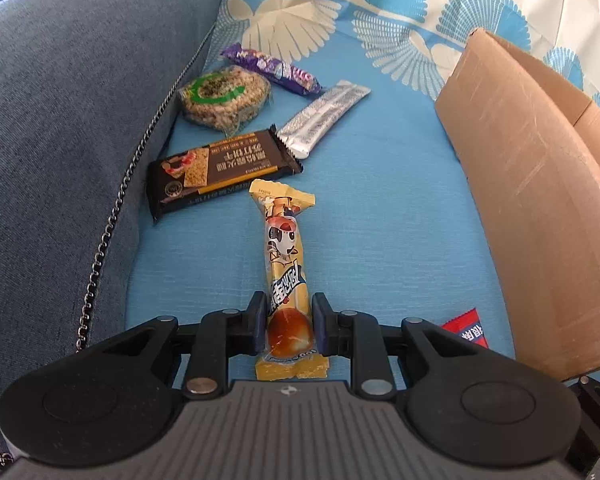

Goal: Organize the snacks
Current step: 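Lift and carry the red bag and yellow snack over the box with both tools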

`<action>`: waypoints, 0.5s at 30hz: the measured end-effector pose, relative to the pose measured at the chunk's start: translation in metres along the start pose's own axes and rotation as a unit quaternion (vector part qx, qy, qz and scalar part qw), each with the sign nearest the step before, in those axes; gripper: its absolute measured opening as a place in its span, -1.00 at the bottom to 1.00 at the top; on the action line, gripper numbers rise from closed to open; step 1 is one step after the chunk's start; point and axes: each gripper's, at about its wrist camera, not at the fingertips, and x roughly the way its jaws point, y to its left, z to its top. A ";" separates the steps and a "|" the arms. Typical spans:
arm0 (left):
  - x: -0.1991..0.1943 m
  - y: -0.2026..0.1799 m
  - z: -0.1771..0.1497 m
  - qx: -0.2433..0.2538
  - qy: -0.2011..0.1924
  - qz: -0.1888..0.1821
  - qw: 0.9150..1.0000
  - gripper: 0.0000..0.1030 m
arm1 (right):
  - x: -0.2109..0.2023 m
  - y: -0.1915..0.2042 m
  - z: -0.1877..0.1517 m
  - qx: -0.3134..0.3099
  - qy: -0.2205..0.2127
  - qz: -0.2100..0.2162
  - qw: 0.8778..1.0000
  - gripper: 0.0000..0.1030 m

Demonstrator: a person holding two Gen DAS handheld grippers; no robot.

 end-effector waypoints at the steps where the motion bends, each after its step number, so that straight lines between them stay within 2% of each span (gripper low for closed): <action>1: -0.002 0.000 0.000 0.000 -0.004 -0.001 1.000 -0.49 | -0.001 0.000 -0.001 0.001 -0.003 -0.002 1.000 -0.03; 15: -0.037 0.016 -0.005 -0.033 -0.074 -0.052 0.995 -0.49 | -0.043 -0.001 0.004 -0.003 -0.078 0.002 0.997 -0.04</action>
